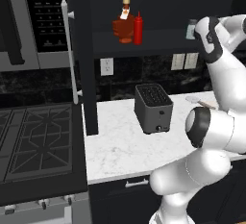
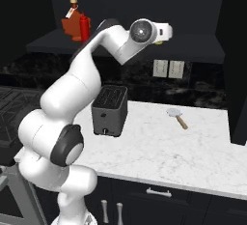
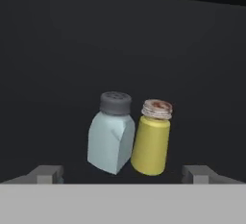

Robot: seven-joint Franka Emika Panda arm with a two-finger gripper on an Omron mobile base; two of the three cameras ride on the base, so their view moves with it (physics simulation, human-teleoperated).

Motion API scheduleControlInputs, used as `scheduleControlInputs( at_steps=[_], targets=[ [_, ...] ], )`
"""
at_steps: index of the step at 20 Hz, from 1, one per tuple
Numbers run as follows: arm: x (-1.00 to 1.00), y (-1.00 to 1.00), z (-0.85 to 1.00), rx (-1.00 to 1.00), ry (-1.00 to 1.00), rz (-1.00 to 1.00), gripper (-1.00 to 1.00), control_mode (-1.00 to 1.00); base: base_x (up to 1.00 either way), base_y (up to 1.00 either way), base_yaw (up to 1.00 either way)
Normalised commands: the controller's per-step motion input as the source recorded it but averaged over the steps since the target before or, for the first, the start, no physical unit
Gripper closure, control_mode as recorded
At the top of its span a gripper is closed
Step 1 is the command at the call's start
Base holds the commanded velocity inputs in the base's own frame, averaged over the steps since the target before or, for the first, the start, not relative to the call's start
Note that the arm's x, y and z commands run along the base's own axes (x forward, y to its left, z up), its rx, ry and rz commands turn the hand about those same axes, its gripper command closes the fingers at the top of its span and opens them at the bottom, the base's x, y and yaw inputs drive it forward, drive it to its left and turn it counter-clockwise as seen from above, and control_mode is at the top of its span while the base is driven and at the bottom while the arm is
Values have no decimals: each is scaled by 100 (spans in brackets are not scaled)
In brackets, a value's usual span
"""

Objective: Put the shaker and condiment bottle from the counter next to their counterparts in the cabinet.

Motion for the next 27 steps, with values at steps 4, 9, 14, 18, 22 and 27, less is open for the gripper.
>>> scheduleControlInputs(
  at_steps=[4, 9, 14, 18, 22, 27],
  targets=[
    [-99, 0, 2, 9, 0, -12, -100, -100, 0, 0, 0],
    [-100, 0, -40, 5, 0, -11, -100, -100, 0, 0, 0],
    [-100, 0, -87, 0, 3, -10, -100, -100, 0, 0, 0],
    [-96, 10, -100, 0, 12, -9, -100, -100, 0, 0, 0],
    [-52, 14, -68, 1, 19, -2, -100, -100, 0, 0, 0],
    [-5, 1, -11, 4, 9, 0, -100, -100, 0, 0, 0]
  ],
)
